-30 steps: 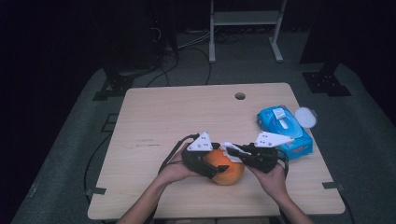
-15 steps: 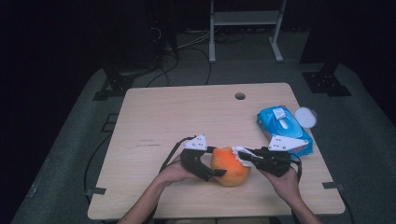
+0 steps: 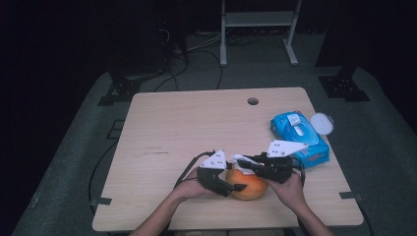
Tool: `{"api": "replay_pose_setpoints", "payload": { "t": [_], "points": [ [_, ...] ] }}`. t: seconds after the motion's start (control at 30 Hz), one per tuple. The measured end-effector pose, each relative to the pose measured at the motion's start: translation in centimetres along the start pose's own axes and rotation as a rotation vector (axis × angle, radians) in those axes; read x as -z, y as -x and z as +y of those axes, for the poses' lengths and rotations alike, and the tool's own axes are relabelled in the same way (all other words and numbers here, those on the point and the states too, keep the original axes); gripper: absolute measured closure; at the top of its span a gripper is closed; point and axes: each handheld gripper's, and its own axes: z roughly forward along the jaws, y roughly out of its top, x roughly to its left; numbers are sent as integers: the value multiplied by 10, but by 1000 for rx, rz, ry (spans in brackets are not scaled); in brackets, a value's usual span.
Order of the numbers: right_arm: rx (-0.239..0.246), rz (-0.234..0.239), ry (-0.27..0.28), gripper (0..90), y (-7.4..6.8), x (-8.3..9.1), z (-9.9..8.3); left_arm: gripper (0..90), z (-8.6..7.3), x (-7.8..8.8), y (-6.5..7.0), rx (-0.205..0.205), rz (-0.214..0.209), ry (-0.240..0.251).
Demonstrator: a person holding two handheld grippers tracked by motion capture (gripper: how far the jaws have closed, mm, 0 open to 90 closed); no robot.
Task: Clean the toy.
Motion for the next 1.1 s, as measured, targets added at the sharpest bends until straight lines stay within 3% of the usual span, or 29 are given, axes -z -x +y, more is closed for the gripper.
{"api": "replay_pose_setpoints", "payload": {
  "t": [0.17, 0.37, 0.53, 0.7, 0.8, 0.93, 1.1],
  "points": [
    [-18, -14, -13, 796, 5, 5, -3, 293, -2, 0, -1, 10, -3, 10],
    [-58, -56, -18, 795, 13, 26, -18, 286, -2, -1, -1, 16, 13, 9],
    [-62, -63, -2, 796, 5, 41, -23, 287, -2, -2, -4, 49, 31, 21],
    [-34, -33, 7, 796, -5, 32, -17, 287, -1, -4, -4, 77, 49, 27],
    [-8, 4, 4, 796, -12, 15, -9, 287, -1, -5, -4, 88, 66, 28],
    [19, -4, -3, 796, -12, 6, -4, 293, -2, -4, -5, 102, 83, 31],
    [-11, -52, 5, 796, 2, 16, -10, 295, -5, -1, -12, 132, 81, 44]
  ]
}}
